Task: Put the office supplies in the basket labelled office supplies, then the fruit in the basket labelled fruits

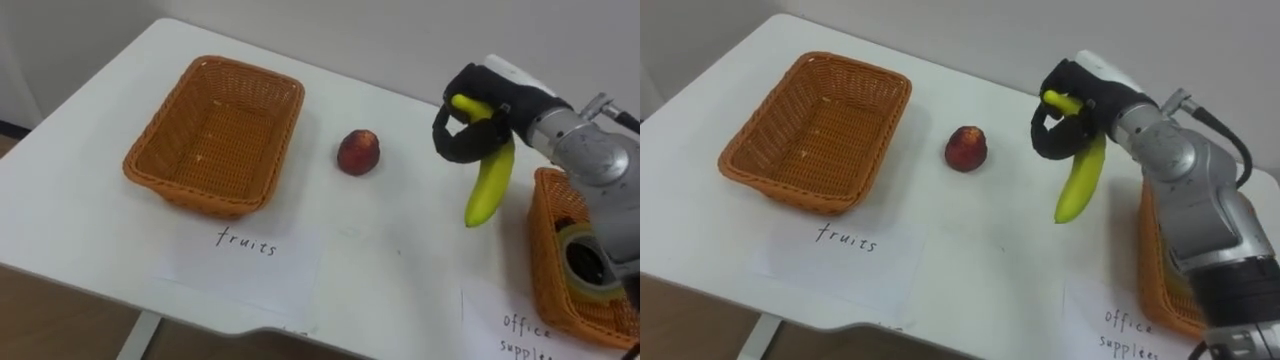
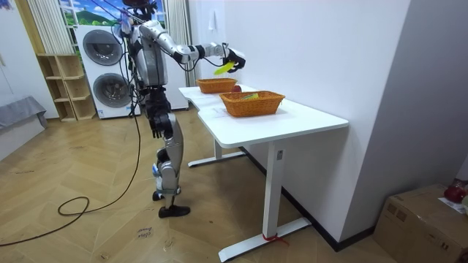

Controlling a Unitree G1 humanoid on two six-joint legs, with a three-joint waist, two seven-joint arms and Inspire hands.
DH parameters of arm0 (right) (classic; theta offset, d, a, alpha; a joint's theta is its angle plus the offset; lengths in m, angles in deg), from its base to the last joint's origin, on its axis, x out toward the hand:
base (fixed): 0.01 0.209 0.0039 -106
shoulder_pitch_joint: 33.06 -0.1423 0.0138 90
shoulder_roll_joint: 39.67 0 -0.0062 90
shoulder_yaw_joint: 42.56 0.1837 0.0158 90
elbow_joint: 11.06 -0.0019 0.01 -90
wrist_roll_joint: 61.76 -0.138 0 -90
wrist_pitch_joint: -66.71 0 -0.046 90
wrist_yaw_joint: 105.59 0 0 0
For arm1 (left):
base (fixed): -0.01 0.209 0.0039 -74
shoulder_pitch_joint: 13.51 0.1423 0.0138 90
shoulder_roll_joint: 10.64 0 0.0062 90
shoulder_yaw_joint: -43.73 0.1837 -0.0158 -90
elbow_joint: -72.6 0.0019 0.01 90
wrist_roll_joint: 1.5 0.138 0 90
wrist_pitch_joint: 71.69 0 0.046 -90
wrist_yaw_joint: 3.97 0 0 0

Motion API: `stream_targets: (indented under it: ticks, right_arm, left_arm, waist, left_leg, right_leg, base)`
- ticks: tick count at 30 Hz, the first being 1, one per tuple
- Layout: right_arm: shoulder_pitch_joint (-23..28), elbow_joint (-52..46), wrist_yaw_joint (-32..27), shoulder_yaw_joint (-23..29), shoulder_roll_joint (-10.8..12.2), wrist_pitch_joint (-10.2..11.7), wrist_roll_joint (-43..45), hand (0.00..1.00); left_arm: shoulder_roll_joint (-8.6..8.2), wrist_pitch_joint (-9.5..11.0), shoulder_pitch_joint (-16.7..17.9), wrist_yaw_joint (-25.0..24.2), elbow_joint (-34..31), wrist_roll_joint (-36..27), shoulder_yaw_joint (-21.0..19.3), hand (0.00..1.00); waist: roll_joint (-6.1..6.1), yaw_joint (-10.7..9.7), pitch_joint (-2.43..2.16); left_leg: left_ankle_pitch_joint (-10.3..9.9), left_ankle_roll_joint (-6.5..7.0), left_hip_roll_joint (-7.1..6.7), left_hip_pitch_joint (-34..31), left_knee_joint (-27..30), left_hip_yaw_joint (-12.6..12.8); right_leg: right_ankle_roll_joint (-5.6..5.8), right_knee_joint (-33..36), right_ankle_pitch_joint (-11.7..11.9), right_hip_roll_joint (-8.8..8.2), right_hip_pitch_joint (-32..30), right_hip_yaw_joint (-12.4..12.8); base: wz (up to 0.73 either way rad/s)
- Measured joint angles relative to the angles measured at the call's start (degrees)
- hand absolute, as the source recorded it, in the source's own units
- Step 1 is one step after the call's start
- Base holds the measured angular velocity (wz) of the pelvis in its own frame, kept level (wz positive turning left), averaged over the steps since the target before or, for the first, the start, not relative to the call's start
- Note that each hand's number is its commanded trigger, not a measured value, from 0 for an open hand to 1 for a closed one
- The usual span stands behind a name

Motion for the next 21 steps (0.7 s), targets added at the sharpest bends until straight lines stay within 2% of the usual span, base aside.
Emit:
stream_targets:
  ticks: [3,8,13,15,21]
  right_arm:
    - [0.0,-1.5,0.0,0.5,0.0,-0.3,0.0,1.00]
    - [-2.7,-2.3,-0.1,0.5,0.0,-1.3,-0.8,1.00]
    - [-3.4,-2.4,-0.2,0.4,0.2,-1.5,-2.1,1.00]
    - [-3.4,-3.3,-0.2,0.4,0.5,-2.1,-1.8,1.00]
    - [-5.2,-4.1,-1.0,0.4,1.5,-2.5,-3.0,1.00]
  left_arm:
    - [-0.11,-0.8,0.2,-0.2,-0.1,0.0,-0.8,0.00]
    - [-0.74,-2.0,0.4,-0.3,-1.5,0.0,-0.8,0.00]
    - [-1.39,-2.0,0.3,-0.2,-2.4,0.0,-0.8,0.00]
    - [-1.41,-2.1,0.6,-0.2,-2.4,0.0,-0.8,0.00]
    - [-1.51,-3.0,1.6,-0.1,-4.9,1.4,-0.8,0.00]
  waist:
    - [0.04,0.1,0.03]
    - [0.64,1.0,0.37]
    - [0.66,2.1,0.38]
    - [0.64,2.2,0.37]
    - [0.44,3.4,0.28]
  left_leg:
    - [0.0,0.00,-0.04,-0.1,-0.2,-0.2]
    - [0.0,-0.01,-0.13,0.0,-0.3,-0.1]
    - [0.0,-0.01,-0.13,0.1,-0.3,-0.5]
    - [0.0,-0.01,-0.16,0.1,-0.3,-1.0]
    - [0.0,-0.01,-0.14,-0.4,-0.2,-1.9]
  right_leg:
    - [0.02,0.0,0.0,0.02,0.0,0.0]
    - [0.05,0.1,0.0,0.06,0.0,-0.1]
    - [0.07,0.1,0.0,0.04,0.2,-0.6]
    - [0.08,0.1,0.0,0.02,0.3,-0.9]
    - [0.37,0.1,-0.2,-0.20,0.4,-1.6]
  base:
    - [0.02]
    - [0.00]
    - [0.04]
    - [0.12]
    - [0.08]
